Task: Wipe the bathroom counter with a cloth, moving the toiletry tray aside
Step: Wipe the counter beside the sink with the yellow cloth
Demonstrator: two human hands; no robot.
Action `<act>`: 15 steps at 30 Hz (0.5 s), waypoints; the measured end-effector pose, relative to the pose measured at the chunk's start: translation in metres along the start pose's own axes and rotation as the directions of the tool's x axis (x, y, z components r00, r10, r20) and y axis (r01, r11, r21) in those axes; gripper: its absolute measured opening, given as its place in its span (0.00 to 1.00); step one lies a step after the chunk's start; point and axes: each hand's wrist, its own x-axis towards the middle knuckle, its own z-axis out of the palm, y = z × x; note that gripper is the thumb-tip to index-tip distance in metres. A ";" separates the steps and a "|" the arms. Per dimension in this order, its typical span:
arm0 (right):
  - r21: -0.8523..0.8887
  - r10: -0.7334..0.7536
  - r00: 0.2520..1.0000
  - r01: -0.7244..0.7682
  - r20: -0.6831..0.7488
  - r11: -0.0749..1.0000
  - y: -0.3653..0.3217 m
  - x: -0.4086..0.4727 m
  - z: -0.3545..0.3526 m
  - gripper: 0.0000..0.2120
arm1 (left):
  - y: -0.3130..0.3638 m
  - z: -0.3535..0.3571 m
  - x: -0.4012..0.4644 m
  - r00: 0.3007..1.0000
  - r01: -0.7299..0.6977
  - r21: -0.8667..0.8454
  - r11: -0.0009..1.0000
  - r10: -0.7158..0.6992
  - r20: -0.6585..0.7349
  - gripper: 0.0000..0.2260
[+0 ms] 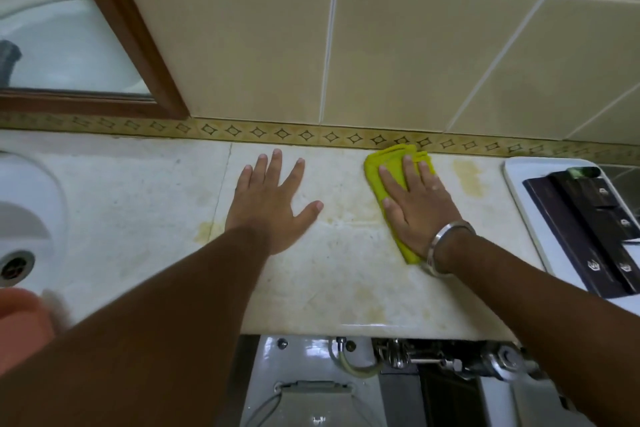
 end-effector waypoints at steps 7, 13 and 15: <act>-0.040 -0.518 0.848 0.525 0.106 0.850 0.064 -0.060 -0.004 0.27 | 0.000 0.000 0.001 1.000 -0.005 0.009 1.000 0.005 -0.004 0.38; -0.013 -0.069 0.998 0.069 0.001 0.998 0.004 0.005 -0.010 0.28 | 0.001 -0.003 0.000 1.000 -0.004 0.005 1.000 0.003 0.013 0.38; -0.049 -0.164 0.986 0.164 0.000 0.985 -0.022 -0.001 -0.007 0.29 | 0.002 -0.004 -0.001 1.000 0.000 0.008 1.000 0.000 0.016 0.38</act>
